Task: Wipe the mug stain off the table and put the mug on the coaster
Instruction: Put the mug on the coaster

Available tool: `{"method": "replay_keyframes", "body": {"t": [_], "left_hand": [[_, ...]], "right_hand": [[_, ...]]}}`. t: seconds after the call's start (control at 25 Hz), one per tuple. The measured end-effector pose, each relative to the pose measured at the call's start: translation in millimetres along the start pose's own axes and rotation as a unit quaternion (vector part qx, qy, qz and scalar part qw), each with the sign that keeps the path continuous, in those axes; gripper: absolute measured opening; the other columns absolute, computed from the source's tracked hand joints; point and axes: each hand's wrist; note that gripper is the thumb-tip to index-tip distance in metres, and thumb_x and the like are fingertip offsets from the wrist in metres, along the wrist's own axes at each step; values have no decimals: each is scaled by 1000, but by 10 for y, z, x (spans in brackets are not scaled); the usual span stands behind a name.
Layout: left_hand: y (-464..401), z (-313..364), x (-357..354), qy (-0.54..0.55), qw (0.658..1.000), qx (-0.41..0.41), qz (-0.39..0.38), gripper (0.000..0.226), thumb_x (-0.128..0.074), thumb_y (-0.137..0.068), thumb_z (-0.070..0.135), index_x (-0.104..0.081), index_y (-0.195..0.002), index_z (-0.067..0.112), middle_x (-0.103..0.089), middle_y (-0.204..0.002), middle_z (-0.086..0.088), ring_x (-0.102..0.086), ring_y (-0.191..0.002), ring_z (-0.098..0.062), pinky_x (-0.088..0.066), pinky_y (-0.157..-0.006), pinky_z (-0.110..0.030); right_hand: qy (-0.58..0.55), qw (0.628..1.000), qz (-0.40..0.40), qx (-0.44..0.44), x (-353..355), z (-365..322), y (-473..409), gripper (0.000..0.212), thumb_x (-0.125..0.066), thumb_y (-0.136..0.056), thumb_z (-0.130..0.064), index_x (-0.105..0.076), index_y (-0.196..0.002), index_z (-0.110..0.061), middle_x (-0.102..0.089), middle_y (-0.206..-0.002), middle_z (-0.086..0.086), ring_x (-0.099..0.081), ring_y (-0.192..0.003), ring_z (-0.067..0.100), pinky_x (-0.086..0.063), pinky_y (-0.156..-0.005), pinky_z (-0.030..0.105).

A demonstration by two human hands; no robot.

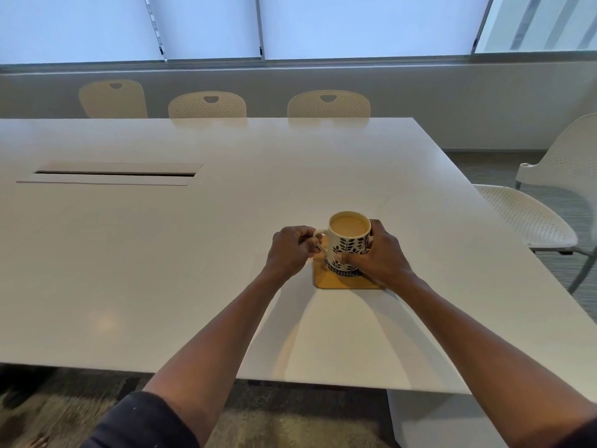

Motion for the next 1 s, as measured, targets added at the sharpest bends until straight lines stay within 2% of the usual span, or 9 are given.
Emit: {"method": "replay_keyframes", "body": {"t": [0.16, 0.28, 0.48, 0.6, 0.72, 0.8, 0.88, 1.0], "left_hand": [[4, -23, -11, 2, 1000, -2, -3, 12, -64, -94, 4, -75, -99, 5, -77, -86, -8, -75, -76, -11, -61, -73, -25], [7, -29, -18, 2, 1000, -3, -4, 12, -64, -94, 5, -75, -99, 6, -77, -86, -6, -75, -75, -9, -61, -73, -25], [36, -18, -35, 8, 1000, 2, 3, 11, -64, -94, 8, -74, -100, 7, -76, -86, -5, -74, -74, -8, -61, -71, -25], [67, -11, -48, -5, 1000, 4, 12, 12, -66, -94, 13, -74, -102, 10, -77, -86, -2, -74, -75, -8, -61, -73, -27], [135, -40, -77, -67, 997, -12, 18, 20, -69, -91, 17, -73, -110, 13, -77, -95, 1, -72, -89, -9, -59, -83, -32], [205, -85, -110, -132, 991, -14, 3, 32, -64, -93, 17, -66, -125, 13, -73, -119, -5, -67, -111, -17, -54, -95, -36], [278, -133, -141, -192, 981, 4, -20, 44, -55, -99, 18, -51, -142, 11, -59, -140, -9, -54, -130, -25, -46, -106, -42], [344, -136, -193, -252, 966, -1, -57, 39, -41, -102, 21, -48, -140, 11, -58, -134, -13, -50, -127, -33, -42, -105, -48]], "right_hand": [[3, 1000, -1, -3, 8, 11, 6, 90, -84, -51, -59, -47, -124, -20, -65, -105, -4, -65, -94, 16, -57, -75, 35], [-7, 1000, -1, -6, 3, 3, 26, 92, -81, -47, -64, -46, -122, -23, -63, -104, -8, -63, -94, 13, -55, -74, 31], [-13, 1000, -4, -11, -29, 35, 51, 86, -85, -57, -53, -43, -126, -24, -62, -108, -6, -62, -99, 16, -55, -78, 34], [-15, 1000, -6, -2, -50, 68, 97, 86, -87, -61, -48, -42, -131, -24, -62, -111, -7, -62, -102, 16, -52, -77, 28], [-29, 999, -23, 0, -19, 107, 178, 87, -85, -64, -51, -39, -134, -25, -62, -116, -9, -62, -107, 14, -55, -82, 32], [-27, 999, -37, 2, 6, 148, 227, 83, -83, -68, -52, -38, -132, -25, -63, -122, -7, -62, -110, 15, -56, -86, 41], [-11, 999, -52, -3, 17, 181, 287, 74, -79, -72, -53, -39, -128, -26, -61, -124, -6, -60, -112, 16, -56, -87, 44], [9, 998, -70, -1, 14, 210, 359, 67, -70, -80, -54, -37, -134, -31, -57, -128, -5, -55, -117, 16, -52, -93, 43]]}}
Point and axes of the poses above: each hand's wrist, its own y-axis away from the middle knuckle, its own x-axis out of the back of the hand, z = x × y
